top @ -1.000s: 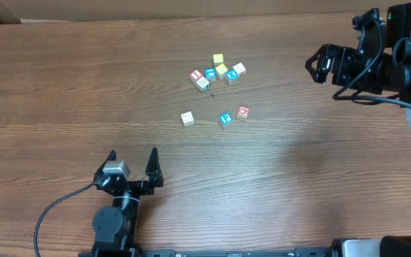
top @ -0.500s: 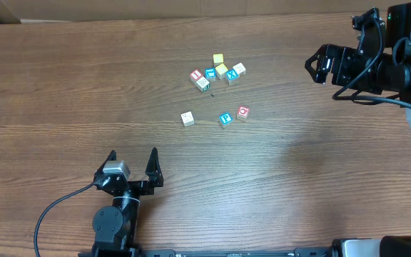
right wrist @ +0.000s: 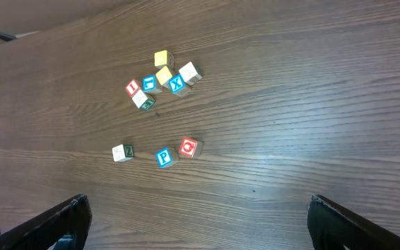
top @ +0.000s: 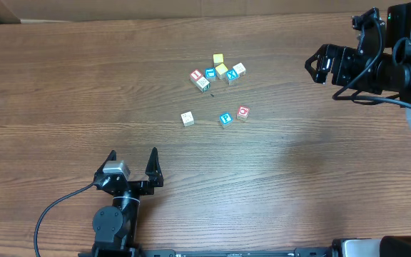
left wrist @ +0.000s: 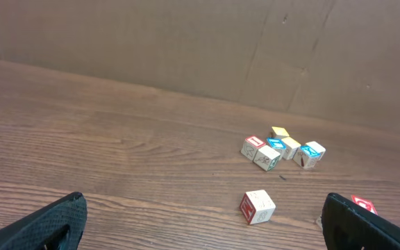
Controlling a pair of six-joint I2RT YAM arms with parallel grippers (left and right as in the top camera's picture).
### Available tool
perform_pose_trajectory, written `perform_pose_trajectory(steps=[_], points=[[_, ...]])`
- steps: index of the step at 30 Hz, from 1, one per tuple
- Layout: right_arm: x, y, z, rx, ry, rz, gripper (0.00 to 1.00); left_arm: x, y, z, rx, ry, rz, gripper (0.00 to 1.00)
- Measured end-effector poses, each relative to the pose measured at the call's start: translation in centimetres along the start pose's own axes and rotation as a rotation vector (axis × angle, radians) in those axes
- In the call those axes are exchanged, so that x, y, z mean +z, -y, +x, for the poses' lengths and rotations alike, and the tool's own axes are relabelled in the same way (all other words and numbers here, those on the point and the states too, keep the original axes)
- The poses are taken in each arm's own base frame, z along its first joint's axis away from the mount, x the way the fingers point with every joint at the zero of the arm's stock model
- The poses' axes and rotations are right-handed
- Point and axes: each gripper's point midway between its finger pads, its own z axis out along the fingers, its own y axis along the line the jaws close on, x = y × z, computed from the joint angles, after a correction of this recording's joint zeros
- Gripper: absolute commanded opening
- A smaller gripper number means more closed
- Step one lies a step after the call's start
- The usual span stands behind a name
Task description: Flip 3 blocks
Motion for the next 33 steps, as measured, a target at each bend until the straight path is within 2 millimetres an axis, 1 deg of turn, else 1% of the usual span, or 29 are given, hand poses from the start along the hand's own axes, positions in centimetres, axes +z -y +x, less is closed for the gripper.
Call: perform_pose_trajectory(steps=[12,16,19,21,22,24,27,28,29,30,31,33], points=[[0.0,0.0,0.0,0.001,-0.001,-0.001,1.00,0.0,0.0,-0.1,0.000,0.002,0.002,1.00],[0.0,0.0,0.0,0.000,0.000,-0.002,1.00,0.0,0.7,-1.1,-0.002,0.044,0.038,1.00],[0.0,0.0,0.0,-0.001,0.000,-0.001,1.00,-0.2,1.4,-1.0,-0.001,0.025,0.072,1.00],[0.0,0.0,0.0,0.000,0.000,-0.002,1.00,-0.5,1.7,-1.0,0.000,-0.018,0.080,1.00],[0.0,0.0,0.0,0.000,-0.001,-0.002,1.00,-0.8,1.9,-1.5,-0.001,-0.028,0.083,1.00],[0.0,0.0,0.0,0.000,0.000,-0.002,1.00,-1.8,2.3,-3.4,0.000,-0.043,0.086,1.00],[0.0,0.0,0.0,-0.001,0.000,-0.002,1.00,-3.7,3.4,-8.5,0.004,-0.030,0.089,1.00],[0.0,0.0,0.0,0.001,-0.001,-0.002,1.00,-4.3,3.8,-10.3,0.010,-0.022,0.090,1.00],[0.0,0.0,0.0,-0.001,0.000,-0.002,1.00,-5.1,4.3,-12.6,0.023,-0.025,0.090,1.00],[0.0,-0.1,0.0,0.000,0.000,-0.003,1.00,-5.6,4.7,-14.3,0.031,-0.031,0.089,1.00],[0.0,0.0,0.0,-0.001,0.000,-0.002,1.00,-5.8,4.9,-15.4,0.039,-0.038,0.087,1.00],[0.0,0.0,0.0,-0.001,0.000,-0.003,1.00,-6.4,5.5,-17.0,0.063,-0.136,0.080,1.00]])
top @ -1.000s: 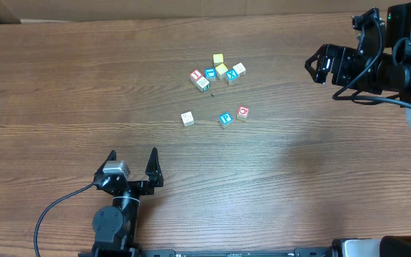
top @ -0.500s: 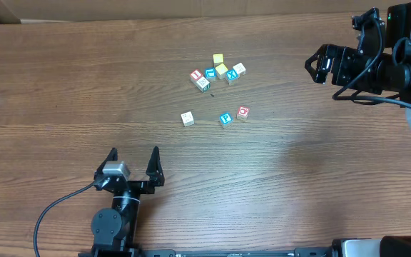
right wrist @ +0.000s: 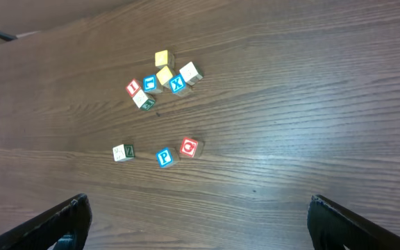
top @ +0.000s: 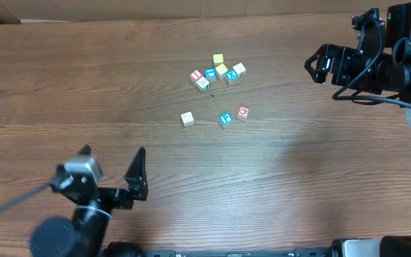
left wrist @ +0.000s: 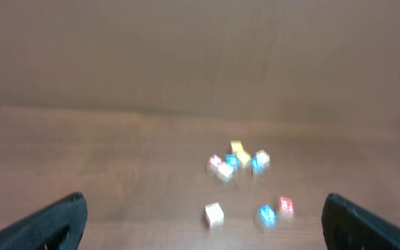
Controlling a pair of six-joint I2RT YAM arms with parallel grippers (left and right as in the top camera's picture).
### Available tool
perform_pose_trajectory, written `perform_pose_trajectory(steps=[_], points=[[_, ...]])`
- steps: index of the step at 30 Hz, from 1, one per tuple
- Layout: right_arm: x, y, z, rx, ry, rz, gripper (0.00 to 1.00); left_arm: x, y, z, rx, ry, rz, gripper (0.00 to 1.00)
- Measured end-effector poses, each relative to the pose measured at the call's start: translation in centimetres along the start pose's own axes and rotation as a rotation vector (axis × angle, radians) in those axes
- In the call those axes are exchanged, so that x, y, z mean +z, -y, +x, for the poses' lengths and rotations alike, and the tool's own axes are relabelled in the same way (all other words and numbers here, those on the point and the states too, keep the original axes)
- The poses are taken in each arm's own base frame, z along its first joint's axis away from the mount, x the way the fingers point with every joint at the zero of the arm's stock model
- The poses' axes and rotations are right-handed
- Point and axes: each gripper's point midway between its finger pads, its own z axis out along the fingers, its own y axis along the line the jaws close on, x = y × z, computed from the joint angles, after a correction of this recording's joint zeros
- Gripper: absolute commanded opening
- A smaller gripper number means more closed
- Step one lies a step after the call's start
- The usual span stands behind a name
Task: Flip 3 blocks
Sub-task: 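Reach the left gripper toward the white block near the cluster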
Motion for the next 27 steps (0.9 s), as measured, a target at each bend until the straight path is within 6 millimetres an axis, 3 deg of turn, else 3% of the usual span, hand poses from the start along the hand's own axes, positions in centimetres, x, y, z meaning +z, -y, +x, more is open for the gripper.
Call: perform_pose_trajectory(steps=[5,11,12,14,20,21,22,23,24,26,27], points=[[0.0,0.0,0.0,0.000,0.000,0.000,1.00,0.7,1.1,-2.3,0.025,-0.302,-0.002,1.00],[0.0,0.0,0.0,0.000,0.000,0.000,1.00,4.2,1.8,-0.5,-0.007,-0.637,0.027,1.00],[0.0,0.0,0.0,0.000,0.000,0.001,1.00,5.1,2.0,0.3,-0.020,-0.689,0.040,0.90],[0.0,0.0,0.0,0.000,0.000,0.000,1.00,6.6,2.1,2.1,-0.046,-0.792,0.051,0.04],[0.0,0.0,0.0,0.000,0.000,0.000,1.00,9.5,1.9,6.4,-0.111,-1.009,0.042,0.05],[0.0,0.0,0.0,0.000,0.001,0.001,1.00,9.9,1.8,6.9,-0.123,-1.031,0.033,0.11],[0.0,0.0,0.0,0.000,0.000,0.001,1.00,10.3,1.7,7.4,-0.133,-1.053,0.022,0.22],[0.0,0.0,0.0,0.000,0.000,0.001,1.00,10.9,1.5,8.0,-0.150,-1.079,0.003,0.51],[0.0,0.0,0.0,0.000,0.000,0.000,1.00,11.4,1.3,8.6,-0.155,-1.102,-0.014,0.71],[0.0,0.0,0.0,0.000,0.000,0.000,1.00,12.2,1.1,9.9,-0.165,-1.146,-0.046,0.89],[0.0,0.0,0.0,0.000,0.000,0.000,1.00,12.5,1.0,10.5,-0.169,-1.168,-0.059,0.91]])
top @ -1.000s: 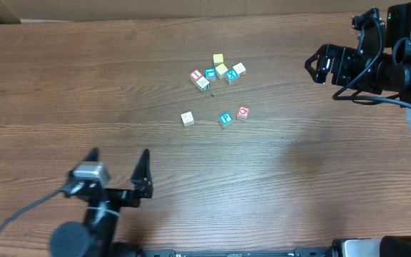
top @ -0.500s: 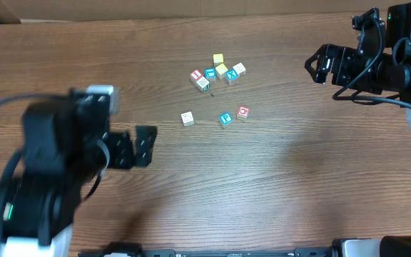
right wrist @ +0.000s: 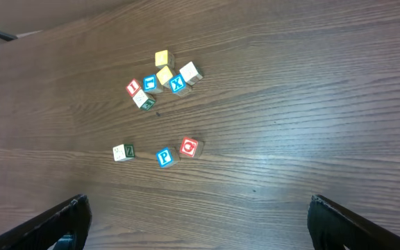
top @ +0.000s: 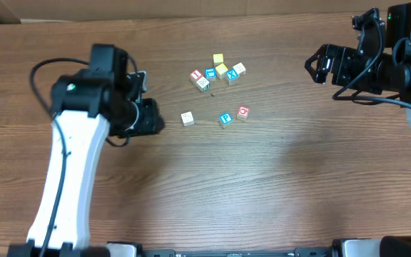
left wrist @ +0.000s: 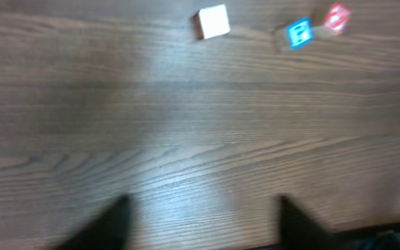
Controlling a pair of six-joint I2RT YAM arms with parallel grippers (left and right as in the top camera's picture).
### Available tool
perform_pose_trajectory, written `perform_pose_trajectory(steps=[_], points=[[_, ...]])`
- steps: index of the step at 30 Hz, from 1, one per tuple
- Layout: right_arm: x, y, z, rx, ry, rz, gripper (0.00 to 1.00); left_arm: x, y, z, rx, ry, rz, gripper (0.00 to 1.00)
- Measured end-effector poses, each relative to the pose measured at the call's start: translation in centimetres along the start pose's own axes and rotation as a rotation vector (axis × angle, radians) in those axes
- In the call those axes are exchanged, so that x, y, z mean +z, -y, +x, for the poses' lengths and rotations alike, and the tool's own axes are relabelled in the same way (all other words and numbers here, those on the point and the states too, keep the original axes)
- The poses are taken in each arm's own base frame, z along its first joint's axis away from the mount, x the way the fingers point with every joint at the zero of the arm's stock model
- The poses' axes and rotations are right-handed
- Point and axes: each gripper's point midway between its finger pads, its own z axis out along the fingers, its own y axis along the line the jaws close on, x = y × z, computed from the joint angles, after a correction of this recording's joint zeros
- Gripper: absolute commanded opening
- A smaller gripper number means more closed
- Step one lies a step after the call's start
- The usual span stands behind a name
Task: Flip 3 blocks
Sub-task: 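Reach the left gripper toward the white block near the cluster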
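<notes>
Three loose blocks lie mid-table: a white block point(top: 187, 118) point(left wrist: 212, 21), a blue P block point(top: 225, 119) point(left wrist: 298, 32) and a red block point(top: 243, 112) point(left wrist: 337, 17). Behind them sits a cluster of several blocks point(top: 218, 71) point(right wrist: 162, 78). My left gripper point(top: 150, 121) point(left wrist: 203, 226) hangs open above bare wood just left of the white block, touching nothing; its view is blurred. My right gripper point(top: 320, 64) point(right wrist: 200, 226) is open, high at the far right, well away from the blocks.
The wooden table point(top: 277, 185) carries only the blocks. A cardboard wall runs along the back edge point(top: 191, 8). The left arm's cable point(top: 48, 68) loops over the table's left side.
My left arm has moved from the front left edge to above the table, just left of the white block, and its camera now looks down on the wood. The right arm and all blocks are unchanged.
First my left gripper rested open at the table's front edge, facing the blocks from afar. Then it stood further left and higher, its view blurred. Now it hangs open beside the white block. The right gripper has stayed open and still, and no block has moved.
</notes>
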Motion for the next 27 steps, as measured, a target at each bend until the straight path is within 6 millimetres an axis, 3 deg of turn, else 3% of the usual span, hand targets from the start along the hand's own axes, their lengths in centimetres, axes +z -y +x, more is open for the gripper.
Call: perform_pose_trajectory(steps=[6,18,21,25,27], points=[[0.0,0.0,0.0,0.000,0.000,0.000,1.00,4.4,0.3,-1.2,-0.019,-0.077,-0.033,0.93],[0.0,0.0,0.0,0.000,0.000,0.000,1.00,13.1,3.3,-3.7,-0.030,-0.118,-0.079,0.99],[0.0,0.0,0.0,0.000,0.000,0.000,1.00,14.7,3.3,-4.2,-0.052,-0.110,-0.104,0.93],[0.0,0.0,0.0,0.000,0.000,0.000,1.00,15.7,3.1,-5.2,-0.081,-0.080,-0.112,0.75],[0.0,0.0,0.0,0.000,0.000,0.000,1.00,15.8,3.2,-5.7,-0.091,-0.061,-0.109,0.74]])
